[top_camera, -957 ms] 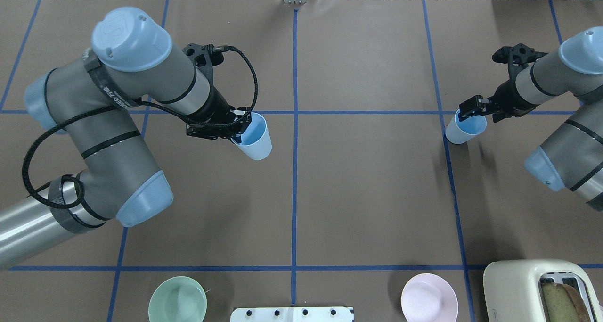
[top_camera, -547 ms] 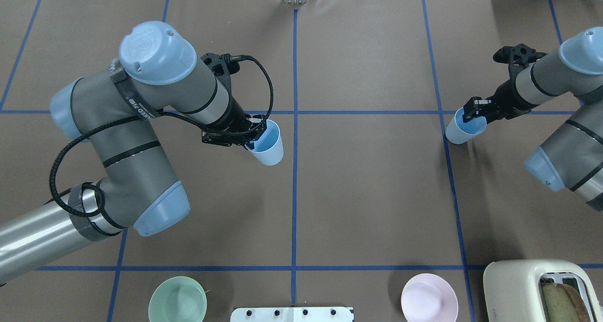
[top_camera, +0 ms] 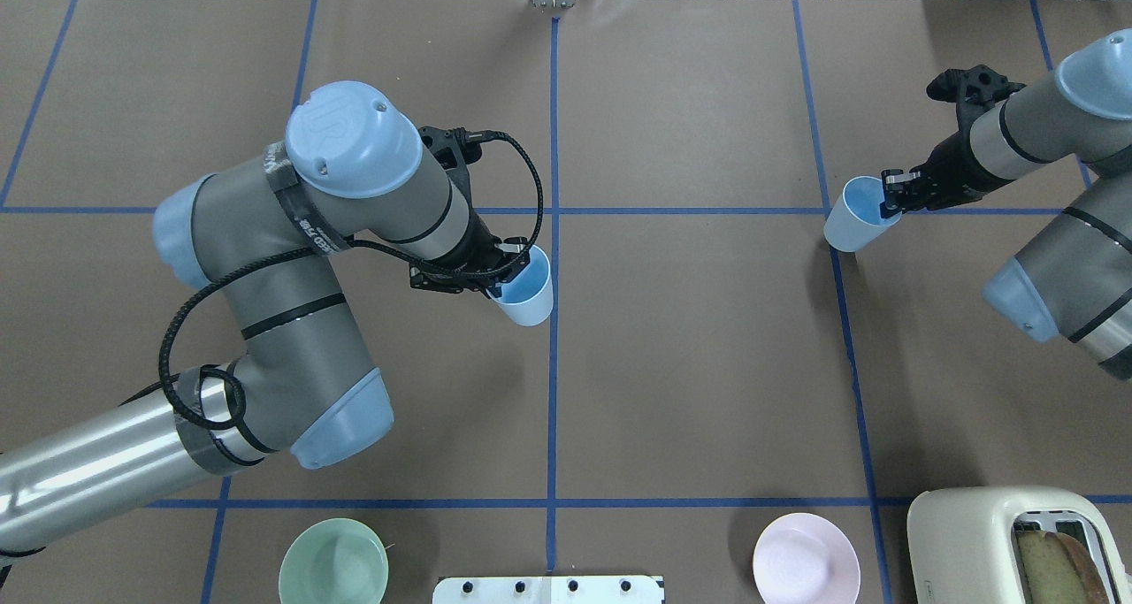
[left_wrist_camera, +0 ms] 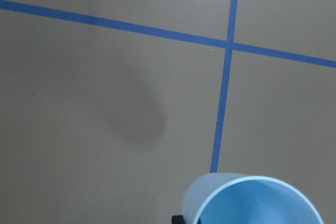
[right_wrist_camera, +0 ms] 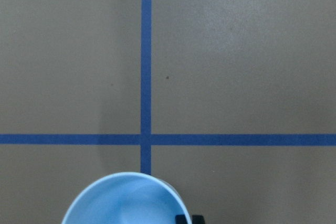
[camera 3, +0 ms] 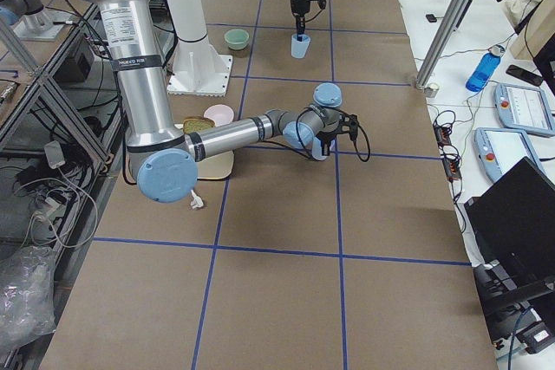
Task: Stack blue cups with both arms
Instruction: 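Set the left cup down at the table center while the right gripper lifts its cup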
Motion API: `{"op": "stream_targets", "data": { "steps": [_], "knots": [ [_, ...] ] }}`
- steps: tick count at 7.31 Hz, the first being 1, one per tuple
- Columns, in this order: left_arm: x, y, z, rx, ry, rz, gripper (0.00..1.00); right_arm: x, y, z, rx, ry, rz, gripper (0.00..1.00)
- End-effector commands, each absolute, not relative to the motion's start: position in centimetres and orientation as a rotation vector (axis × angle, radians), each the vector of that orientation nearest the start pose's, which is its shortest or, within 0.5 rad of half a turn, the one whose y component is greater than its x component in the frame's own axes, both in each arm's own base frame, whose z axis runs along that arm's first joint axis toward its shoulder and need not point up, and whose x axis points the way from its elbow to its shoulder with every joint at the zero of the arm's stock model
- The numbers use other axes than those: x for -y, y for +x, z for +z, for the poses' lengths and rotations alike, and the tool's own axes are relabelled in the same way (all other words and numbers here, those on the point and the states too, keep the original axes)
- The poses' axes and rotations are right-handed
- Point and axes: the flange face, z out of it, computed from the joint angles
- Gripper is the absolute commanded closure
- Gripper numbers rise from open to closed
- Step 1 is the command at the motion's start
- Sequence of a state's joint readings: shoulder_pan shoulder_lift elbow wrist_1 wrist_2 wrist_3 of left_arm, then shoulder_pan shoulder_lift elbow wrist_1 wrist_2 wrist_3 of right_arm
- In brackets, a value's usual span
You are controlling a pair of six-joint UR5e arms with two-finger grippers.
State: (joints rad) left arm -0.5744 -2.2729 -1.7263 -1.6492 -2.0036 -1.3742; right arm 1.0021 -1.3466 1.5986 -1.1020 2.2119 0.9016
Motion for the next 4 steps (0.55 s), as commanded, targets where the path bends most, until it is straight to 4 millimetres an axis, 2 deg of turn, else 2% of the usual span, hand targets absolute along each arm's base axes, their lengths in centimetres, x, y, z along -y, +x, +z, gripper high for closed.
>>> {"op": "stream_targets", "data": {
  "steps": [1,2,3,4],
  "knots": [
    [43.1,53.6,17.2,-0.968,-0.017,-0.156,1.0,57.7,-23.2,44.0,0.963,0.095,0.118,1.0],
    [42.7,55.2,17.5,-0.97,0.007,-0.15,1.0,59.4,-23.3,41.1,0.955,0.081,0.136,1.0],
    [43.0,56.1,18.5,-0.966,0.009,-0.155,1.0,60.5,-23.1,39.0,0.952,0.079,0.148,1.0],
    [42.8,56.8,18.8,-0.969,0.006,-0.149,1.0,60.9,-22.8,38.0,0.951,0.077,0.156,1.0]
  ]
}}
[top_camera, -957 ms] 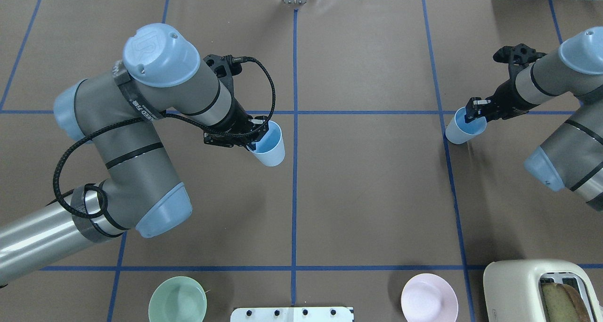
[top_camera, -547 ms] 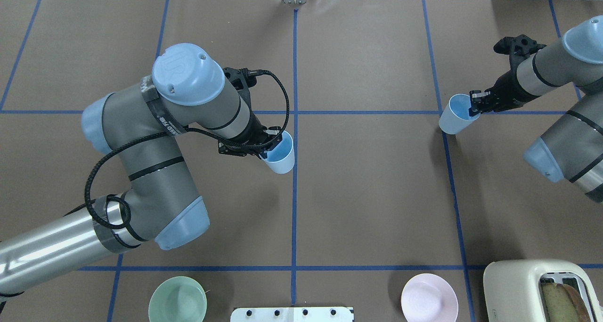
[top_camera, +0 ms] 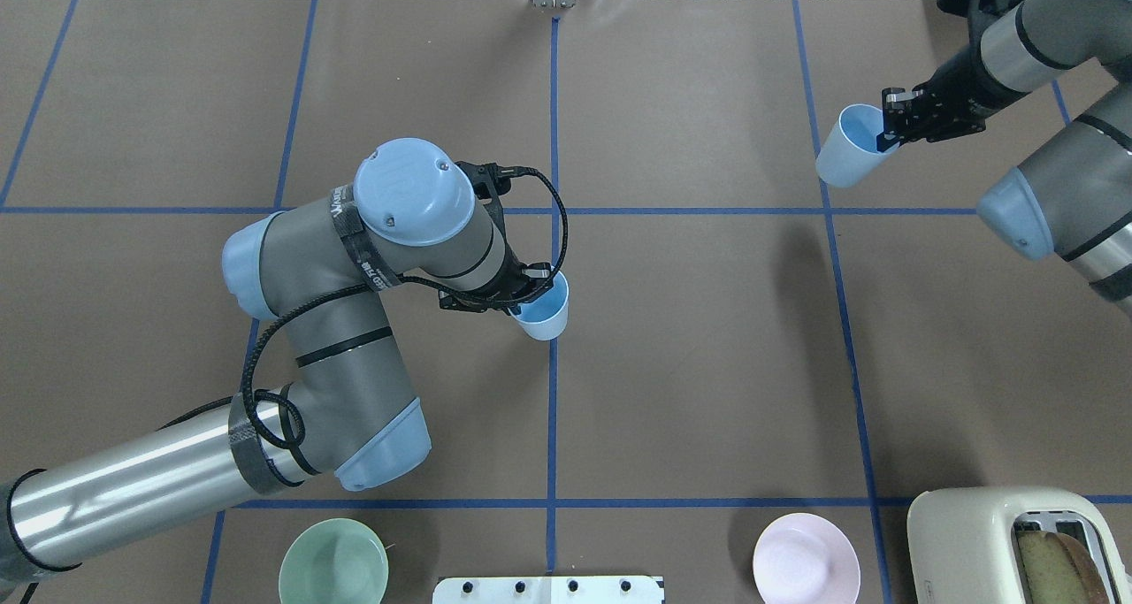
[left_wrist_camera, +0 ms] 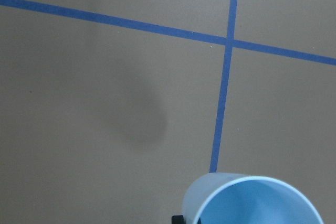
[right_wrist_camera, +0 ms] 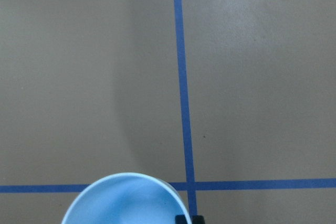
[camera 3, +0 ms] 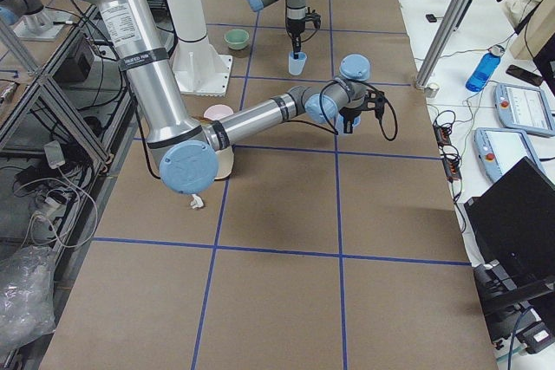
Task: Stack blue cups with both arms
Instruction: 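Set the left cup down at the table center while the right gripper lifts its cup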
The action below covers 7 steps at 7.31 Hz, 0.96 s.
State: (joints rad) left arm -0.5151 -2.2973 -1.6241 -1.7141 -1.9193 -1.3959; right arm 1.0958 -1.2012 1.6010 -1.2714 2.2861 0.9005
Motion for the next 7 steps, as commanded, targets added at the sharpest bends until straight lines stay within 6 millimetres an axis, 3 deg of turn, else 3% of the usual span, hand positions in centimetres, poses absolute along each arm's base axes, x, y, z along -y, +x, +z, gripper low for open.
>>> {"op": "stream_targets", "data": {
  "steps": [1,2,5,6,7],
  "knots": [
    [42.6,57.1,19.0,-0.961,0.014,-0.151,1.0,61.2,-22.5,37.1,0.958,0.081,0.157,1.0],
    [41.8,58.1,19.2,-0.954,0.022,-0.144,1.0,61.3,-22.5,36.9,0.955,0.072,0.16,1.0],
    [41.0,58.4,18.9,-0.977,0.019,-0.142,1.0,61.3,-22.4,36.8,0.955,0.073,0.157,1.0],
    [40.9,58.3,18.9,-0.989,0.028,-0.132,0.21,61.3,-22.4,36.4,0.962,0.075,0.157,1.0],
    [40.8,57.8,18.3,-1.007,0.034,-0.129,0.02,61.2,-22.5,35.2,0.967,0.075,0.16,1.0]
  ]
}}
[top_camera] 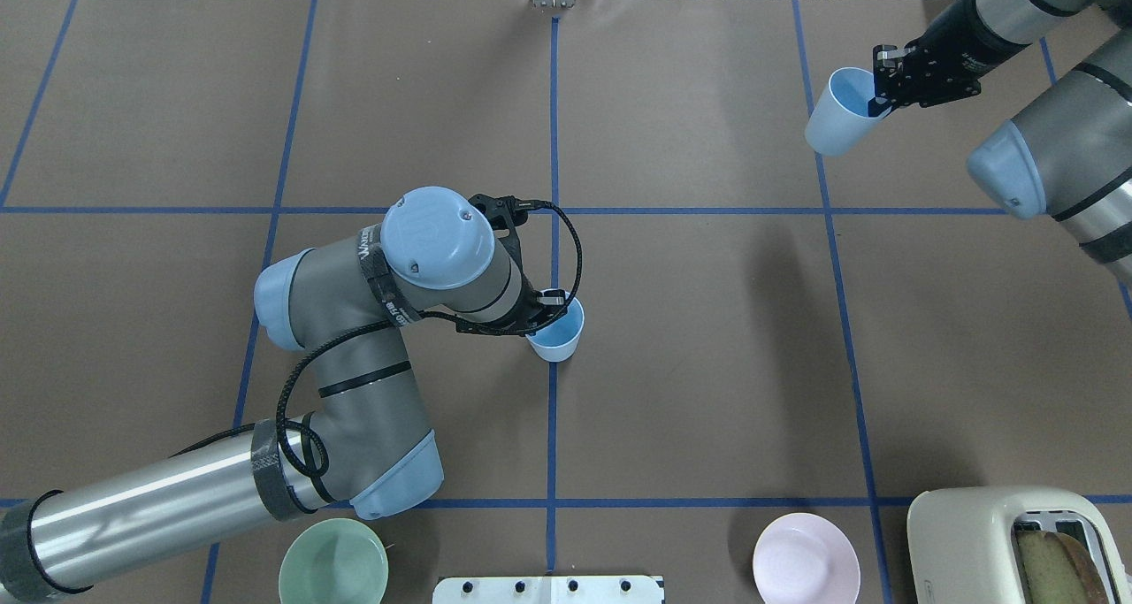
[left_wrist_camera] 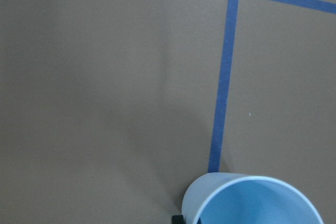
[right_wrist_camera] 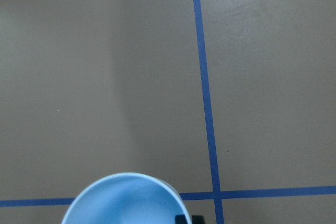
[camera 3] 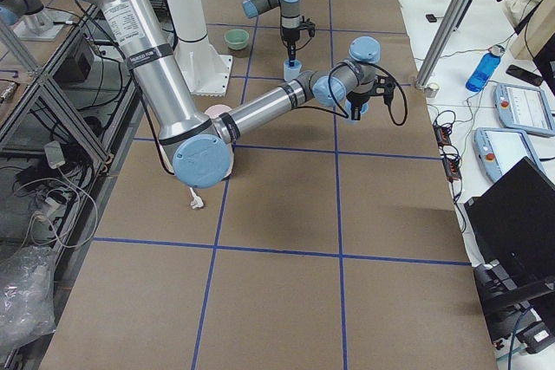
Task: Stack blue cups with both arms
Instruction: 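Release the cup and withdraw the left arm while the right carries its cup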
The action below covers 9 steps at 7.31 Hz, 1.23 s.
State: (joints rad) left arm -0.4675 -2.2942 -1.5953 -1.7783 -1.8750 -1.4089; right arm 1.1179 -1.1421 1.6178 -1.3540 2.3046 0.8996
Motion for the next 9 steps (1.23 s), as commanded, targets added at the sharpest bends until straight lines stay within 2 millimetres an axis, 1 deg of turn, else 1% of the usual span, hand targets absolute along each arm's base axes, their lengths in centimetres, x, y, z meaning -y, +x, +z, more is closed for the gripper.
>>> {"op": "stream_targets", "data": {
  "steps": [1,2,3,4,5,6,7,8,9],
  "knots": [
    [41.0,56.4,17.2,-1.029,0.051,-0.115,0.02,61.1,-23.3,32.4,0.957,0.054,0.16,1.0],
    [41.7,53.7,17.3,-1.041,0.073,-0.086,0.02,59.6,-25.0,29.5,0.953,0.03,0.158,1.0],
    [43.2,49.9,18.1,-1.06,0.066,-0.063,0.02,58.6,-27.2,27.6,0.961,0.015,0.193,1.0],
    [45.0,45.6,19.1,-1.072,0.07,-0.048,0.02,56.8,-30.6,25.6,0.96,0.008,0.217,1.0],
    [47.5,41.0,20.6,-1.073,0.095,-0.031,0.02,54.6,-34.2,23.4,0.96,0.005,0.252,1.0],
    [49.1,37.2,22.5,-1.064,0.136,0.022,0.02,52.7,-37.0,21.4,0.968,-0.001,0.278,1.0],
    [50.7,34.3,24.4,-1.053,0.148,0.039,0.02,50.8,-39.6,19.5,0.979,-0.017,0.315,1.0],
    [51.7,31.8,26.3,-1.035,0.169,0.055,0.02,48.7,-41.8,17.3,0.979,-0.022,0.331,1.0],
    [52.5,29.6,28.0,-1.019,0.187,0.076,0.02,46.8,-43.4,14.6,0.977,-0.024,0.347,1.0]
  ]
}}
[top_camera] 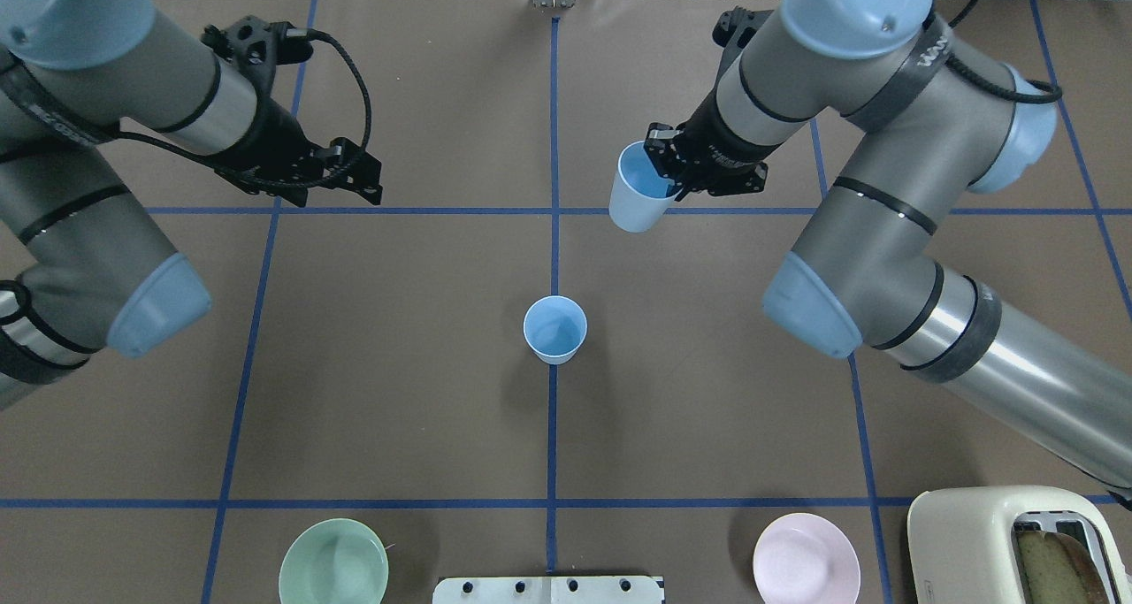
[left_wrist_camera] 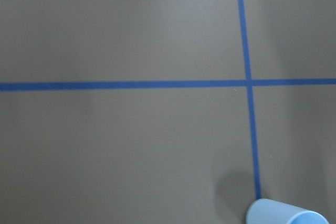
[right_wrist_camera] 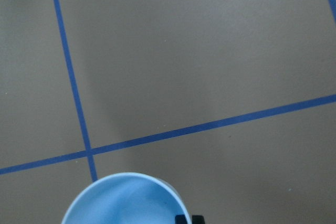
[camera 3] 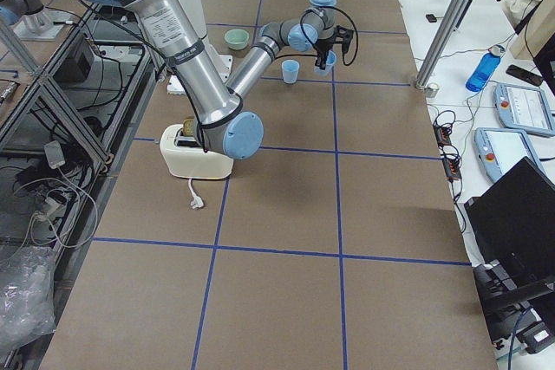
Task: Stack blue cups with both arms
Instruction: 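Lower the right gripper's cup into the cup at the table center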
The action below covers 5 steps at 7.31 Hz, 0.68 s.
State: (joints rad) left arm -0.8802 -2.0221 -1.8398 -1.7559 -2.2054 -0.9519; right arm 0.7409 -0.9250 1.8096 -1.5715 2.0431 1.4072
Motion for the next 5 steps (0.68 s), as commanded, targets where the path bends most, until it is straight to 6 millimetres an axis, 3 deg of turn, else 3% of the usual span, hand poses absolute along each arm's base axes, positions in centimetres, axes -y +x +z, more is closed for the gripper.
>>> {"op": "stream_targets", "data": {
  "steps": [1,3,5],
  "knots": [
    [53.2,27.5,29.2,-1.015,0.194,0.088,0.02,45.5,-44.8,13.1,0.971,-0.036,0.354,1.0],
    [53.5,25.5,31.6,-0.994,0.206,0.11,0.02,41.8,-49.1,12.8,0.947,0.0,0.334,1.0],
    [53.5,25.4,31.8,-0.993,0.206,0.108,0.02,41.3,-49.9,13.4,0.934,0.005,0.329,1.0]
  ]
}}
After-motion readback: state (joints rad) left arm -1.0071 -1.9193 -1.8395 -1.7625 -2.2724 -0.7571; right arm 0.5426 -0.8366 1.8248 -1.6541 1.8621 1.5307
